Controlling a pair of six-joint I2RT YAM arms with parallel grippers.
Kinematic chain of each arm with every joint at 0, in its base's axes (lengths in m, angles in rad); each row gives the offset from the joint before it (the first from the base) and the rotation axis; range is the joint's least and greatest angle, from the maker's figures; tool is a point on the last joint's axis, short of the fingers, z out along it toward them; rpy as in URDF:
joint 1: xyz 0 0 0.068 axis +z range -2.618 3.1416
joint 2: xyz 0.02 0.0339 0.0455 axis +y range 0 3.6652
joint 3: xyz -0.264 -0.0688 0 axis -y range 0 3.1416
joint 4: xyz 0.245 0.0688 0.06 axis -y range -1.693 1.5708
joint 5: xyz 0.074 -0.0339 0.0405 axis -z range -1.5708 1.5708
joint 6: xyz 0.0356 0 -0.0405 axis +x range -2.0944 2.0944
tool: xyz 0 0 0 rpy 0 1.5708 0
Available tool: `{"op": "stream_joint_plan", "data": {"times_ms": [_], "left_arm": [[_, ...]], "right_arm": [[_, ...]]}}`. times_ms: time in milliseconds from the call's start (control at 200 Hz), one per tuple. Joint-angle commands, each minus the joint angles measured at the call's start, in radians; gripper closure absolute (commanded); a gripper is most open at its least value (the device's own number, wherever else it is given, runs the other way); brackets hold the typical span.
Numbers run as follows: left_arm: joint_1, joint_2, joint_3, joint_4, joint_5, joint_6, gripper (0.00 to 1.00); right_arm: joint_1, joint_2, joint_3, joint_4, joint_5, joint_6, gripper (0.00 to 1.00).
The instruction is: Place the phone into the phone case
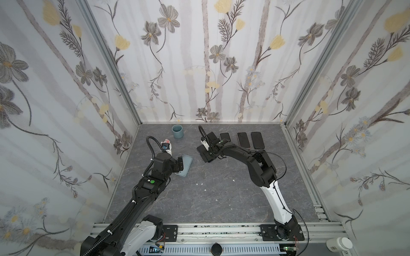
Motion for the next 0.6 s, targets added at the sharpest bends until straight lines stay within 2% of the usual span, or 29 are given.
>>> {"op": "stream_joint_plan", "data": {"times_ms": [0, 170, 280, 460, 594], "left_arm": [[0.003, -0.003, -0.001, 0.018, 0.002, -0.005, 0.11], [0.004, -0.008, -0.006, 0.024, 0.0, 0.0, 0.11], [0.005, -0.022, -0.019, 0.038, 0.008, 0.02, 0.1], [0.005, -0.032, -0.028, 0.047, 0.008, 0.028, 0.09], [0.004, -0.034, -0.028, 0.047, 0.014, 0.028, 0.09]], "right_arm": [[0.002, 0.025, 0.013, -0.091, 0.03, -0.018, 0.09], [0.002, 0.025, 0.013, -0.099, 0.02, -0.024, 0.24], [0.003, 0.016, 0.013, -0.1, -0.002, -0.022, 0.3], [0.002, -0.005, 0.005, -0.112, -0.025, -0.018, 0.37], [0.005, -0.056, -0.062, -0.089, -0.029, -0.01, 0.39]]}}
